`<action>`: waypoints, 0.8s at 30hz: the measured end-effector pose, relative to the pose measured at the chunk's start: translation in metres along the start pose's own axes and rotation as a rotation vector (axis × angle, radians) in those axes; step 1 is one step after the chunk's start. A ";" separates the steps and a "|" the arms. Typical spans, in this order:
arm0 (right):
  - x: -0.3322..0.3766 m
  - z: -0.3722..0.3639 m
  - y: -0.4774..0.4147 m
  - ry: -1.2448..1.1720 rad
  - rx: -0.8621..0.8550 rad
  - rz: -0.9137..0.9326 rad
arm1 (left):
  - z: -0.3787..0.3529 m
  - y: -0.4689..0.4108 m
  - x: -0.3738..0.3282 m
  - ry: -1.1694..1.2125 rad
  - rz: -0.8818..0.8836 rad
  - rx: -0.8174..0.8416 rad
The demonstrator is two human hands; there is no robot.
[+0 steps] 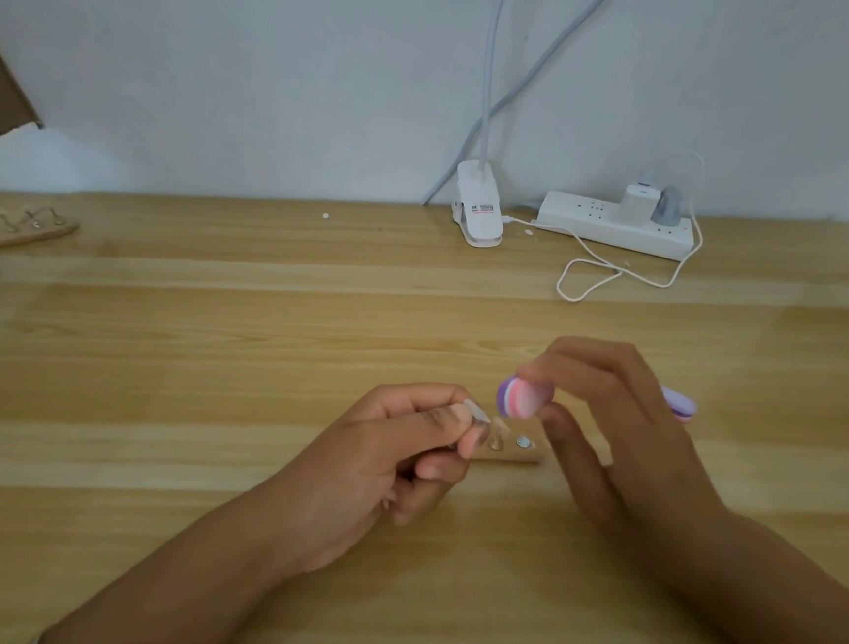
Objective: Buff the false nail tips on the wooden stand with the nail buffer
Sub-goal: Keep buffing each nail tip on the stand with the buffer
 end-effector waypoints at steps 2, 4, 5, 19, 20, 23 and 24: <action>0.012 -0.006 0.008 -0.054 0.013 0.078 | -0.002 0.000 0.001 0.007 -0.012 -0.017; 0.015 -0.011 0.013 -0.080 0.060 0.142 | -0.003 0.000 0.002 0.024 -0.016 -0.027; 0.011 -0.009 0.010 -0.080 0.066 0.128 | -0.003 0.000 0.002 0.032 -0.009 -0.026; 0.001 -0.006 0.004 -0.080 -0.014 0.014 | 0.002 -0.002 -0.002 0.046 0.012 -0.054; 0.004 -0.009 0.008 -0.107 0.014 0.035 | 0.001 -0.002 -0.001 0.043 0.011 -0.049; 0.009 -0.014 0.014 -0.137 0.117 0.099 | -0.001 -0.001 -0.001 0.048 0.022 -0.036; 0.004 -0.012 0.011 -0.116 0.118 0.078 | 0.000 -0.001 -0.001 0.055 0.032 -0.039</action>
Point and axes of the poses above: each hand's wrist, its own y-axis away from the middle knuckle, its own z-axis out of the back of the hand, x = y × z, the point moved 2 cm from there along -y, towards the middle knuckle, and after that the axes turned 15 degrees about -z, right-handed, at the moved point
